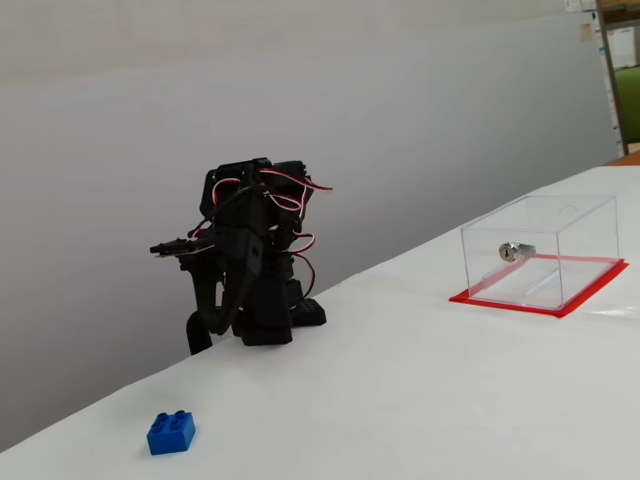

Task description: Pick the blue lego brick and place it into the transparent box

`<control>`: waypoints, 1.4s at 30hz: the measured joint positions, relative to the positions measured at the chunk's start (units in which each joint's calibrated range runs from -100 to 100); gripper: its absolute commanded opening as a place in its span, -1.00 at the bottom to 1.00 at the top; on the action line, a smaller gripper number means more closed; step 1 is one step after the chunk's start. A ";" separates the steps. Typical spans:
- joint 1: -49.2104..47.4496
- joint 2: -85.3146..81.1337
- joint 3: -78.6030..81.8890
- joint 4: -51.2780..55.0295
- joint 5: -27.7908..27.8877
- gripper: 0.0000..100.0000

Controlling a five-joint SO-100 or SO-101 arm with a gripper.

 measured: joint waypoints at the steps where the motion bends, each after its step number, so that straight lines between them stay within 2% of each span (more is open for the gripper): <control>1: 0.00 2.79 -2.29 0.00 0.05 -0.98; 10: 0.00 22.07 -18.53 0.00 0.10 -0.98; 20: -1.39 29.68 -25.77 0.00 0.10 -0.96; 25: -1.39 33.66 -27.01 -1.11 2.34 -0.64; 28: -1.39 36.45 -28.95 -2.40 3.62 -0.52; 38: 2.24 44.65 -34.77 -3.77 10.11 -0.51; 42: 3.74 47.95 -36.19 -3.77 10.94 -0.50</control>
